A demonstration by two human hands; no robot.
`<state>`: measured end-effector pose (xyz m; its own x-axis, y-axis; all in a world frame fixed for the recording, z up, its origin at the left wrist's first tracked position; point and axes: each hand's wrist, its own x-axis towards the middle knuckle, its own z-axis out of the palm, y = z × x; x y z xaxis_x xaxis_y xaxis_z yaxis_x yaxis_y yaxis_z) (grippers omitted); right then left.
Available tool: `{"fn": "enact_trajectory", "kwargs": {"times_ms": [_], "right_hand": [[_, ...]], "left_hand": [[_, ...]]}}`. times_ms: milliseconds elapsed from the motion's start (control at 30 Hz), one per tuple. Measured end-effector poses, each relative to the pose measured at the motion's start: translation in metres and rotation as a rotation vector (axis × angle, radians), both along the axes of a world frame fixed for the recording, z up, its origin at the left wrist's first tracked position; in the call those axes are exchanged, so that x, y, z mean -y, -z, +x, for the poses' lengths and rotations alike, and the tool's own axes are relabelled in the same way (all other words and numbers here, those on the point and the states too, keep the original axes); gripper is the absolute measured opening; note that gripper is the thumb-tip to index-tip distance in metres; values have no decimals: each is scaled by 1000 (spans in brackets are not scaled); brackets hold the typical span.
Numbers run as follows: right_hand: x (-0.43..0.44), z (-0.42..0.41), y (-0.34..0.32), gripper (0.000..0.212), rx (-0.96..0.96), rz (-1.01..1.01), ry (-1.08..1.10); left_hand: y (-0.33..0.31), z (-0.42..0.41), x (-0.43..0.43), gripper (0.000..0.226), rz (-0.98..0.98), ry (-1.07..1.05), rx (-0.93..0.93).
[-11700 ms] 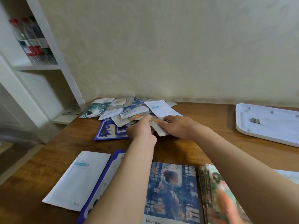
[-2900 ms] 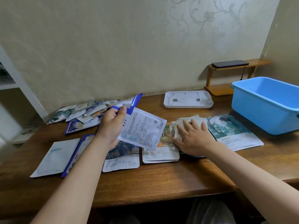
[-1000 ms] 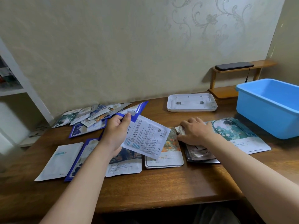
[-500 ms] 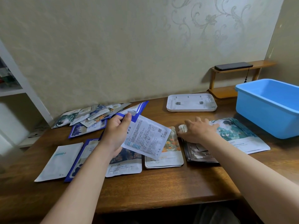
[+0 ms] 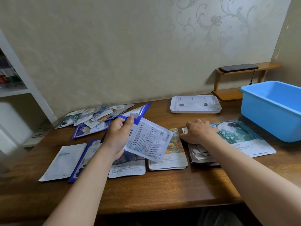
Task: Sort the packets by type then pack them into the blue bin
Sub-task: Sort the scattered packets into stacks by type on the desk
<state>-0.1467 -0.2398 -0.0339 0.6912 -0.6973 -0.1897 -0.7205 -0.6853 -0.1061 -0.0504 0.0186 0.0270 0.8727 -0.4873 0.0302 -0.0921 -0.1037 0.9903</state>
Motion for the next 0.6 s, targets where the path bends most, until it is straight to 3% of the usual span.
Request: {"fn": "enact_trajectory", "kwargs": {"times_ms": [267,367,467,533,600], "right_hand": [[-4,-6,-7,72,18,-43,-18],[-13,-12,-33,66,338,-60,-44],[-31,-17,-66,40,756,420,-147],[-43,-24,-80,37,803,817,-218],[-48,-30,-82,30,775,1037,-288]], "left_hand": [[-3,-3,-1,32,-7,22,9],[-6,-4,-1,30,-31,45,18],[-12,-7,3,26,-98,47,15],[-16,-9,6,27,-153,33,-6],[-20,-10,9,30,-208,-3,-29]]}}
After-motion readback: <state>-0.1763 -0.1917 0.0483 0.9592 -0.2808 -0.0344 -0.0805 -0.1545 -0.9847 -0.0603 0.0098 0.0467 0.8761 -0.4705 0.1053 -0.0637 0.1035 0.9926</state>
